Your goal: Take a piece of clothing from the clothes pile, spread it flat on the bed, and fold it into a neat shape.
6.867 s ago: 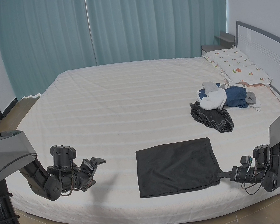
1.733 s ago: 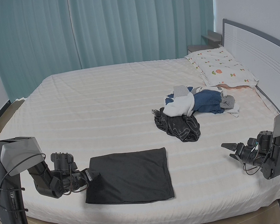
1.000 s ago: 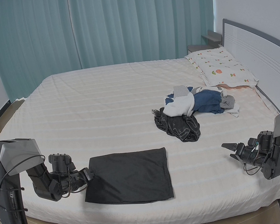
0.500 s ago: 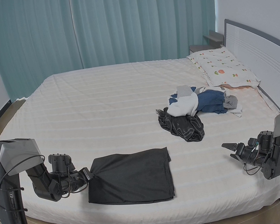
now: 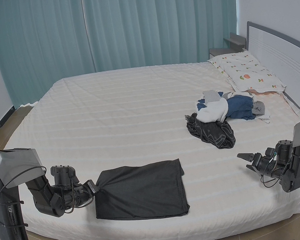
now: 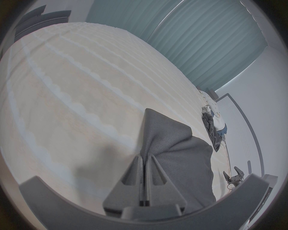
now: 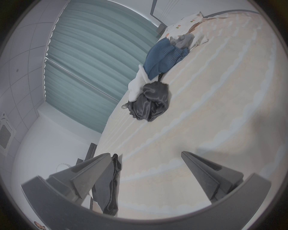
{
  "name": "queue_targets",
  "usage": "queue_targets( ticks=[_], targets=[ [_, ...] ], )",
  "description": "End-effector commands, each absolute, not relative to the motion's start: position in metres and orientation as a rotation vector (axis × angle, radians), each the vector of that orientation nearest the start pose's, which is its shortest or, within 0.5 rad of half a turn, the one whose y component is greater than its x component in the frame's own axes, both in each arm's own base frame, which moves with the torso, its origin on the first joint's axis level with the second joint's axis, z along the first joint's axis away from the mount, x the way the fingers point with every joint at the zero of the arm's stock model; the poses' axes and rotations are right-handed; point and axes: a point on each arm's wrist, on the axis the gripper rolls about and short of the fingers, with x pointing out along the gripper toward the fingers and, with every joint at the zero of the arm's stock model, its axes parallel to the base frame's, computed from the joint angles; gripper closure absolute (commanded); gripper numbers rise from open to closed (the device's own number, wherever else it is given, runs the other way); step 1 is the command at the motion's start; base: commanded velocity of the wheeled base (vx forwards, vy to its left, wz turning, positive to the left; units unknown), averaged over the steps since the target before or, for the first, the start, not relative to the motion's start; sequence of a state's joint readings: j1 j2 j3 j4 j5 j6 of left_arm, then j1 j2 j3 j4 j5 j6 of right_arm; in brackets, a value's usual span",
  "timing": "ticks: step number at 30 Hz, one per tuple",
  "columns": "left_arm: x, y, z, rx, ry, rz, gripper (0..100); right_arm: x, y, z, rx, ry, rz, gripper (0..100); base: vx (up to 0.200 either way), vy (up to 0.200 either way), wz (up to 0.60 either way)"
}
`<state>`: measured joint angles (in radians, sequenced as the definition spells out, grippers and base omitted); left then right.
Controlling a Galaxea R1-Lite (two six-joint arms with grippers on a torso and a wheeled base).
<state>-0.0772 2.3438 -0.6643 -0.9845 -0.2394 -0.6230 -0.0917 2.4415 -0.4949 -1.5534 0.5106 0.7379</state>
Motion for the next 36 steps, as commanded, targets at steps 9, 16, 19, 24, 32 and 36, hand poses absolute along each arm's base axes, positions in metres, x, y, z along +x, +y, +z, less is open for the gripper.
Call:
queue_targets(
  ticks=[9,16,19,24,32,36],
  targets=[
    [0.3410,-0.0316,-0.0316,-0.650,0.771,-0.076,100,0.3263,-0.0169,-0.0366,0.831,0.517,0.248,0,0.000,0.200,0.00],
    [0.3410,-0.0316,-0.0316,-0.650,0.771,-0.076,100,0.3260,-0.0159,-0.0368,0.828,0.519,0.249,0,0.000,0.200,0.00],
    [0.3410,-0.0315,-0.0321,-0.650,0.772,-0.074,100,0.3249,-0.0163,-0.0372,0.830,0.523,0.246,0,0.000,0.200,0.00],
    [0.3410,-0.0316,-0.0321,-0.649,0.772,-0.076,100,0.3250,-0.0148,-0.0377,0.828,0.526,0.250,0,0.000,0.200,0.00],
    [0.3401,-0.0320,-0.0331,-0.645,0.776,-0.075,100,0.3247,-0.0129,-0.0411,0.826,0.535,0.247,0,0.000,0.025,0.00],
    [0.3397,-0.0319,-0.0333,-0.645,0.778,-0.075,100,0.3247,-0.0124,-0.0416,0.824,0.537,0.248,0,0.000,0.000,0.00]
  ],
)
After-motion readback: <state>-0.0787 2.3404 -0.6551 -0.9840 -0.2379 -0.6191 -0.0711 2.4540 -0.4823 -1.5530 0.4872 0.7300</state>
